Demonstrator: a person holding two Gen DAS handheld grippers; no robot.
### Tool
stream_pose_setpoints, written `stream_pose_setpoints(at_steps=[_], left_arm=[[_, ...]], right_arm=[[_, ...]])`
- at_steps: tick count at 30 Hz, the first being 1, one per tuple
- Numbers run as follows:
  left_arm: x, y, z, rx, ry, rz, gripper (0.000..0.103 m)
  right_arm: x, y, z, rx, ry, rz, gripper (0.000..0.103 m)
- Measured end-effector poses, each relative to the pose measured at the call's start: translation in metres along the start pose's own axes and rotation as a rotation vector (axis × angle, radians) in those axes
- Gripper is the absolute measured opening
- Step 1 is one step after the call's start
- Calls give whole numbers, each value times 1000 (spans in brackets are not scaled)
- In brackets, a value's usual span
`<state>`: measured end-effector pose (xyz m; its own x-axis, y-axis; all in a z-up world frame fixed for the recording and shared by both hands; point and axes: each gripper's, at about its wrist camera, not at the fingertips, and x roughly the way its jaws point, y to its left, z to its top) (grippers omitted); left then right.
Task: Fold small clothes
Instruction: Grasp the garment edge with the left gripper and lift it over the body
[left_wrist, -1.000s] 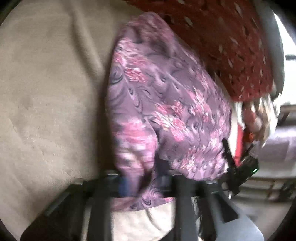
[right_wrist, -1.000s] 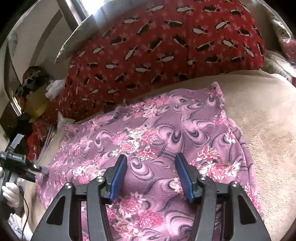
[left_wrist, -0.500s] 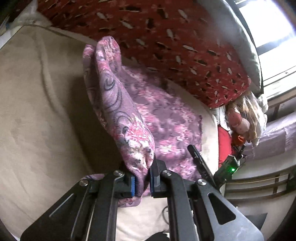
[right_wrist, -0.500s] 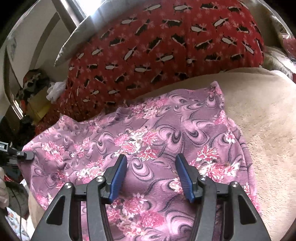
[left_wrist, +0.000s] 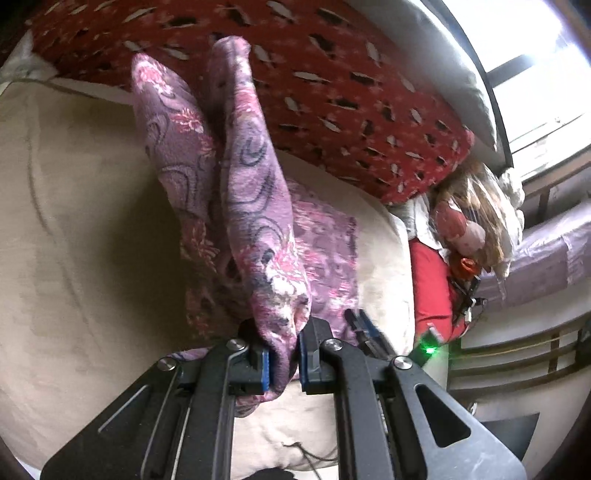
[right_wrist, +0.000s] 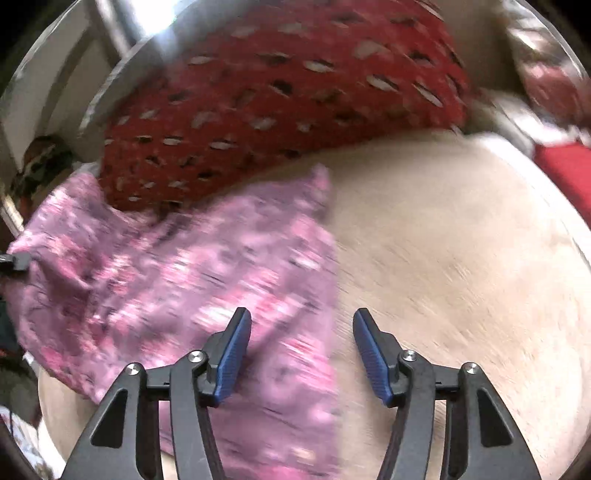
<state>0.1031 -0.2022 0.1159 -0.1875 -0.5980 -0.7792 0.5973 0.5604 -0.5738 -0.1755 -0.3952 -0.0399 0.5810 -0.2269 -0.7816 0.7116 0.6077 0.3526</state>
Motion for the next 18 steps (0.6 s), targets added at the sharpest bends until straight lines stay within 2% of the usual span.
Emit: stream_pose_setpoints(at_steps=[1,3,7,18], left_arm=[[3,-6,-1,5,5,-2,8],[10,-17,-1,16,15,-3,8],[32,-34,-1,22,48,-6,8],[100,-56,-12,31,166,15,8]], right_arm=[[1,-10,-6,33,-13,45,61],[-1,-16,-8,64,-39,78,61],[1,-9,-11,21,-43,48,65],[0,-9,-13,16,-51,55,67]])
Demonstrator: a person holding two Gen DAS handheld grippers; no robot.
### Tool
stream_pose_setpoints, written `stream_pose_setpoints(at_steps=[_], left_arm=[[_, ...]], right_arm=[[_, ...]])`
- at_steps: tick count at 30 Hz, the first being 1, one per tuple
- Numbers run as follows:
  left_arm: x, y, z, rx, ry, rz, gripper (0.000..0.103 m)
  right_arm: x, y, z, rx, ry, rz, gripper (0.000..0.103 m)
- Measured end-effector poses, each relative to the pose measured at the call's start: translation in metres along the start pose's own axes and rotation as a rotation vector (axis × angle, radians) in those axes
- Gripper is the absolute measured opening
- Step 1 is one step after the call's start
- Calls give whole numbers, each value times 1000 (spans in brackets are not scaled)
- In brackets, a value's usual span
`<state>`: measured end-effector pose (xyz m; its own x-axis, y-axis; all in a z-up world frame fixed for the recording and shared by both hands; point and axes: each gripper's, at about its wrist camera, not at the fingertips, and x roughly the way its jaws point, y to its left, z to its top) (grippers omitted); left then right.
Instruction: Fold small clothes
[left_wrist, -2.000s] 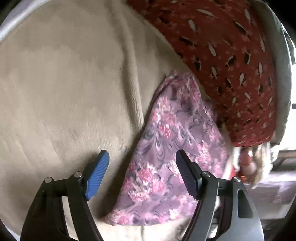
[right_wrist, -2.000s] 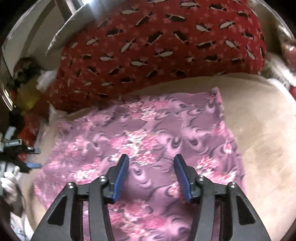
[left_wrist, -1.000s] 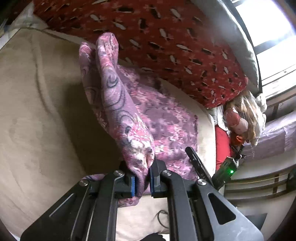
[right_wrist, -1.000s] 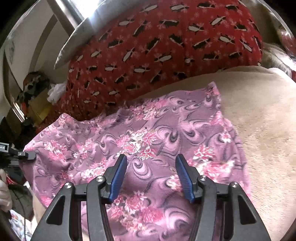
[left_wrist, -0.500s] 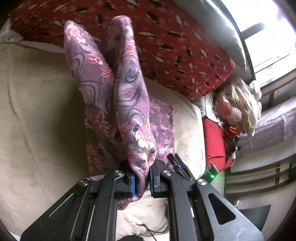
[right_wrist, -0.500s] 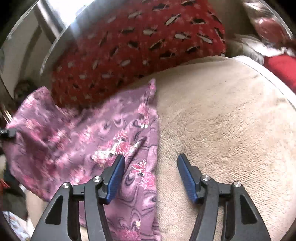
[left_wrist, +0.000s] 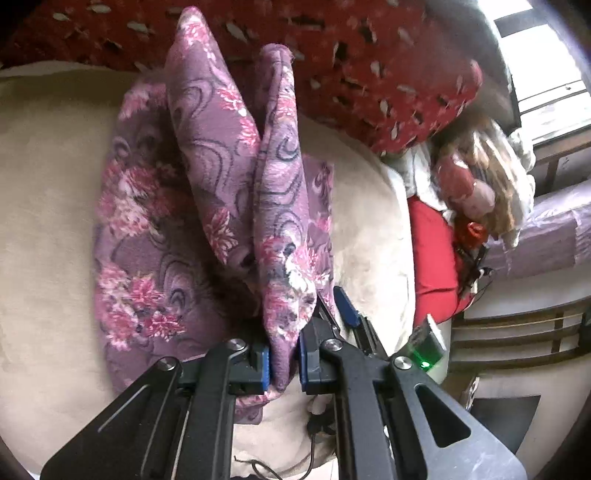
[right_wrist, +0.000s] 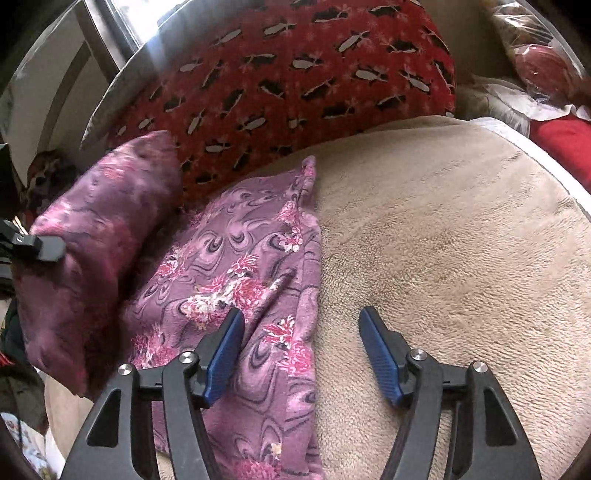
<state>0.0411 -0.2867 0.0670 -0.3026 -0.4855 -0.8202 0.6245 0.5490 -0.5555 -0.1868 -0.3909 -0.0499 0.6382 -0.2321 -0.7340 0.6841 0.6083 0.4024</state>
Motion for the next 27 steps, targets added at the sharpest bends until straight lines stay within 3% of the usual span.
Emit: stream_pose_setpoints(at_steps=[6,9,11,15,20,27], left_arm=[[44,2,2,-37,85,10,9],[54,5,2,-64,111,-15,21],[56,7,3,-90,122,-59,36],[48,17,1,-137,137,-118,41],[23,33,-4,-110,75,-156,41],[-7,88,-5,-209,-3,-147,41]], right_arm=[[2,0,1,0,0,2,67],[2,0,1,1,-1,6,67],[2,0,1,0,-1,6,67],[2,0,1,1,-1,6,67],[2,0,1,-1,-1,5,67],[2,3,6,-2,26,-8,67]])
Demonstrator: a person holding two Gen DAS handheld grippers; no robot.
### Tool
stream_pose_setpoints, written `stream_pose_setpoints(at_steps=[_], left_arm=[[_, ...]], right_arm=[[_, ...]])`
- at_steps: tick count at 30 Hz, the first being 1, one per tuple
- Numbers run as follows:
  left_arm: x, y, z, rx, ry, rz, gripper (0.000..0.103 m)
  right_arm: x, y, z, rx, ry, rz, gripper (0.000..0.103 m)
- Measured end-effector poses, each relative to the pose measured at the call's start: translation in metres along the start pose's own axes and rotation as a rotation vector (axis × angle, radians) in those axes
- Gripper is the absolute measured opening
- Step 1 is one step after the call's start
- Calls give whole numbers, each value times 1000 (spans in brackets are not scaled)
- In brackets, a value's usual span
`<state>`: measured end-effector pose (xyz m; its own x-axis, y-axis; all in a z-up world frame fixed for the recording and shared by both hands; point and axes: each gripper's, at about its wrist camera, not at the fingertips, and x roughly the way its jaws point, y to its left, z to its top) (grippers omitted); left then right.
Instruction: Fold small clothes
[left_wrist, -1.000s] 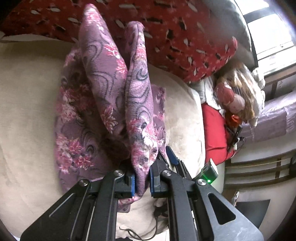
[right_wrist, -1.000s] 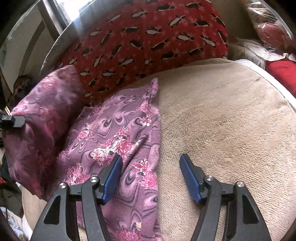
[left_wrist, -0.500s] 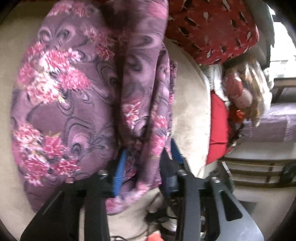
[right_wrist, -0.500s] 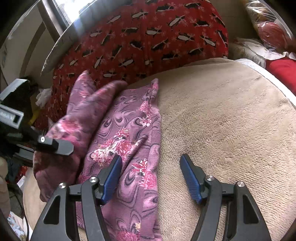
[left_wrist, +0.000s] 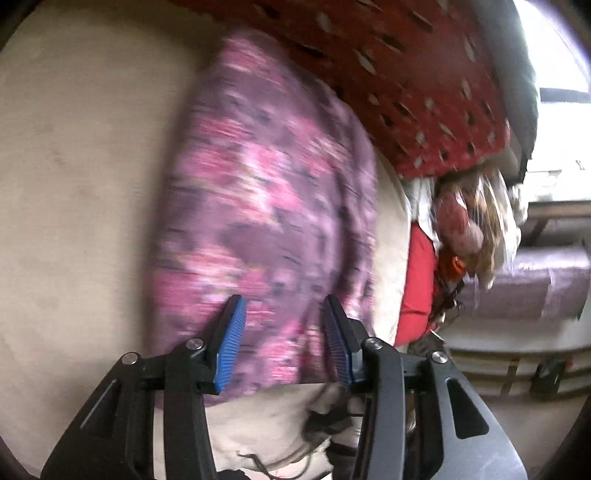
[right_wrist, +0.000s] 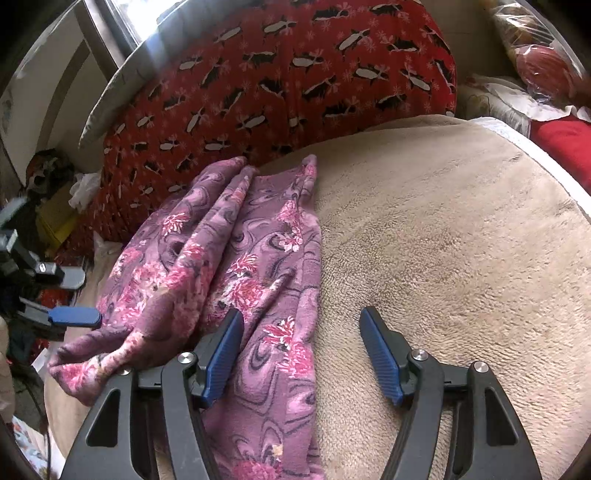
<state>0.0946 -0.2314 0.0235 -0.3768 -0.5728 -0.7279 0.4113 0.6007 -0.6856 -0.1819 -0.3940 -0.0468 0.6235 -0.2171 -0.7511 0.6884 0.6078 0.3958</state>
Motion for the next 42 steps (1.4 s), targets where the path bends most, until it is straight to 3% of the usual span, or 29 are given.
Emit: stream_pose_setpoints(at_steps=[2,5,8,11,13,14,15,16,17,19,22,24,27,28,33,34,37,40,42], left_arm=[[-3,8,2,-10,-13,-2,41],[-3,12,5,-15,-32,-21,41],[-3,13,6,0,-42,-22,41],[-9,10,3,18,-83,-25,41],[-21,12,0,33,-168,43,41],[-24,15,0,36,-190,71,47],[-24,18,0,38,-204,128,52],[-22,19,-1,44,-202,161,53],[-19,20,-2,55,-193,177,53],[-17,20,-5,83,-191,191,53],[-2,19,-9,129,-179,238,59],[15,21,-10,129,-143,258,70],[24,15,-15,169,-139,299,74],[22,12,-16,190,-138,303,74],[-7,7,3,184,-187,228,73],[-11,5,11,174,-196,217,73],[-11,-3,33,162,-205,211,74],[7,-13,53,153,-158,229,74],[11,-16,56,167,-157,237,74]], right_arm=[[-6,0,7,23,12,-8,66],[-32,-6,21,124,-89,-15,68],[-42,4,38,174,-120,83,68],[-26,35,49,97,-40,166,68],[-4,57,49,31,55,167,68],[5,64,47,2,82,148,67],[14,72,44,-39,111,115,61],[26,82,41,-102,151,63,29],[29,86,40,-131,160,66,15],[15,91,44,-162,105,112,13],[-17,75,48,-101,1,200,12],[-23,56,41,-63,-21,166,12],[3,14,19,55,85,102,12],[7,6,13,79,98,128,12],[-9,10,41,134,38,155,26],[-13,11,52,150,2,165,34],[-4,13,79,182,-31,156,48],[33,20,99,162,64,91,50],[51,25,103,141,124,60,40]])
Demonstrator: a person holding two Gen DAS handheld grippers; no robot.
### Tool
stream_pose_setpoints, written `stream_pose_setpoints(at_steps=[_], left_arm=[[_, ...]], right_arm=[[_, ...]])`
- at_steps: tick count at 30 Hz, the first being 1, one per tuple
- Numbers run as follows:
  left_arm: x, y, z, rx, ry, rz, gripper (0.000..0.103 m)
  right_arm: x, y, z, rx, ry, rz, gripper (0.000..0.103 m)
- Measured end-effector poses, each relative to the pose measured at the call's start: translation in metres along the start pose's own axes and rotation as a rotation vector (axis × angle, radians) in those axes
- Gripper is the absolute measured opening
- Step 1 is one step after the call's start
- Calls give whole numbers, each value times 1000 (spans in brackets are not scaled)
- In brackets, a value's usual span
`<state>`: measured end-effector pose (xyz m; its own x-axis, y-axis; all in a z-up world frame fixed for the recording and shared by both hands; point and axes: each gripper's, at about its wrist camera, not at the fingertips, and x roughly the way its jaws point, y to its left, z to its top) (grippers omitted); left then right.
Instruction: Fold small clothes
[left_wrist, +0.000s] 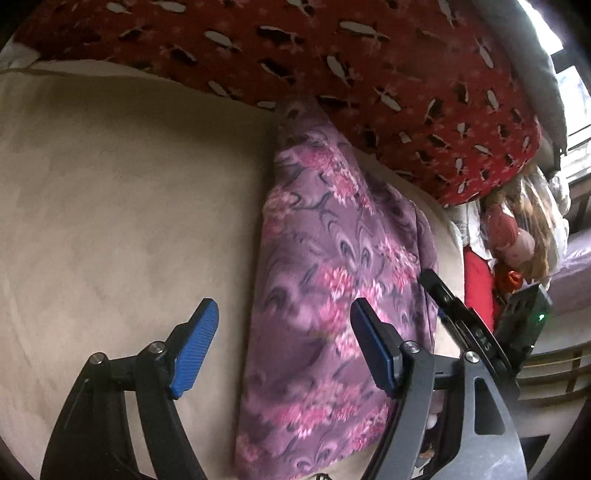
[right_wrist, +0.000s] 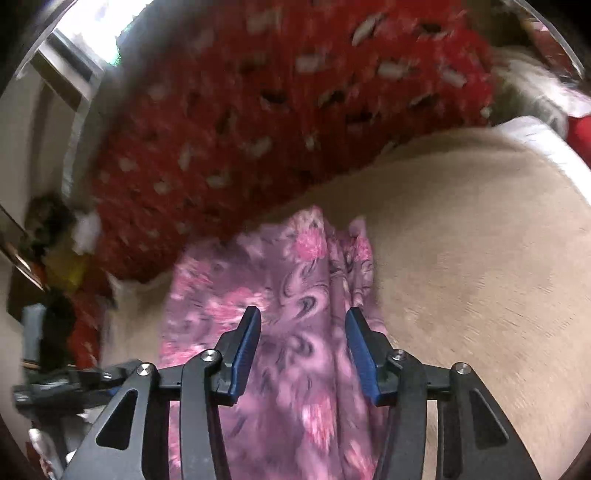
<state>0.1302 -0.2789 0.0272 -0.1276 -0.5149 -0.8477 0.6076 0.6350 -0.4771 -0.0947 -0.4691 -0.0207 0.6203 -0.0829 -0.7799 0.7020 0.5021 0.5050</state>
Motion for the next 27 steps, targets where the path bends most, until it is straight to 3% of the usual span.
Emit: stream_pose_setpoints(at_steps=[1,5,7,8,9,11,13,15,17,18,21,23,24,25,26,27], left_arm=[[1,-2,1,9,-13,2,73],[19,-3,4,15,-43,90,74],[44,3,6,-10,6,104,76],[44,4,6,-19,-6,99,76],[40,4,5,-21,-18,91,76],[29,3,3,-20,-36,83,76],[15,-1,-1,-18,-83,68,76],[7,-10,-1,5,-127,102,76],[6,-20,1,33,-151,135,76],[7,-24,2,49,-155,152,76],[12,-31,2,96,-170,193,76],[18,-31,4,117,-170,229,76],[23,-29,4,120,-160,248,76],[27,-26,5,115,-140,265,76],[31,-24,5,108,-125,262,76],[32,-20,5,96,-123,257,76]], right_arm=[[6,5,4,-25,-5,-5,6],[-6,3,4,-62,-129,56,5],[17,-23,-2,26,-65,-4,5],[28,-32,-6,49,-24,-25,5],[28,-38,-9,73,-40,-4,5],[19,-37,-5,94,-55,2,16],[-1,-23,0,34,-127,-44,16],[-12,-11,6,-4,-195,1,17],[-10,3,15,-43,-194,26,37],[-2,11,20,-65,-169,-12,39],[14,19,26,-88,-149,-54,38],[19,21,25,-104,-164,-42,29],[27,20,26,-114,-141,-68,24],[42,13,23,-125,-80,-137,13],[56,8,20,-131,-14,-191,12],[59,2,18,-133,-11,-194,11]])
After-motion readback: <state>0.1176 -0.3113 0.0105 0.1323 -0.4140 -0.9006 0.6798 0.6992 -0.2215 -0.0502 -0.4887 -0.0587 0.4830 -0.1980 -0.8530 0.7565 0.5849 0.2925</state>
